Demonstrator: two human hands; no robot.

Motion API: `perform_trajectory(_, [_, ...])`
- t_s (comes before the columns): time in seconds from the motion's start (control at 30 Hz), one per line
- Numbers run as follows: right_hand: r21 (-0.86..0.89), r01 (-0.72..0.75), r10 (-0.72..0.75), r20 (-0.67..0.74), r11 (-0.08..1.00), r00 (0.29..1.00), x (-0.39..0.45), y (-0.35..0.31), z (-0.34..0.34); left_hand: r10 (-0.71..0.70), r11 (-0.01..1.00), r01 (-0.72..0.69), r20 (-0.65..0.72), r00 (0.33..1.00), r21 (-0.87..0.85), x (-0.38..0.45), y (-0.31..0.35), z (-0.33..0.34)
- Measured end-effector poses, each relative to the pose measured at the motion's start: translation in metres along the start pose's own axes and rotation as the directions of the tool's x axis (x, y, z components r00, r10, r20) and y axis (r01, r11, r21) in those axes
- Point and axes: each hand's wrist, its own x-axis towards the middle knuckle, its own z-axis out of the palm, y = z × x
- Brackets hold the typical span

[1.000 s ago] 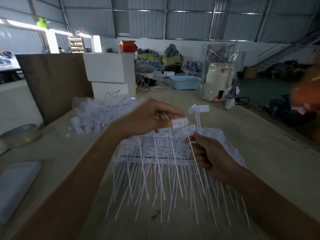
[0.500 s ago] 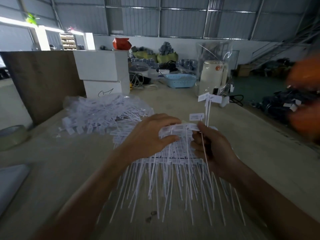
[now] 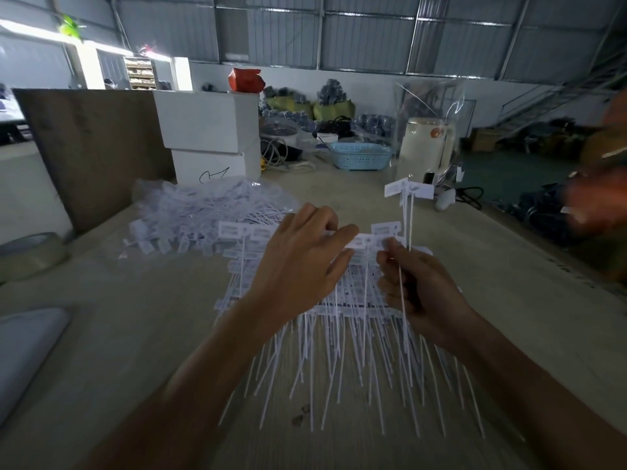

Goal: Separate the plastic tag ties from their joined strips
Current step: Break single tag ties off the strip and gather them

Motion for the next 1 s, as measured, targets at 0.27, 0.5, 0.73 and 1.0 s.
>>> perform_trajectory(0.27, [-0.110, 0.098, -0.113, -0.140, 0.989, 0.984, -0.007, -0.011, 0.013, 0.036, 0.997, -0.036, -0.011, 0.999, 0.061, 0.010, 0.006, -0.004])
perform_trajectory(0.5, [-0.440, 0.279, -0.382, -0.165, 0.854, 0.909, -0.009, -0.019, 0.014, 0.142, 0.987, -0.133, -0.100, 0.985, 0.094, 0.033, 0.002, -0.006])
perform_trajectory(0.73, [-0.438, 0.300, -0.388, -0.124, 0.848, 0.913, -0.010, -0.022, 0.014, 0.182, 0.976, -0.152, -0.193, 0.964, 0.158, 0.036, 0.003, -0.004])
perform_trajectory(1.0, [-0.093, 0.176, -0.166, 0.109, 0.980, 0.980, -0.002, -0.071, 0.008, -0.090, 0.973, 0.066, -0.099, 0.991, -0.223, 0.059, 0.008, -0.026])
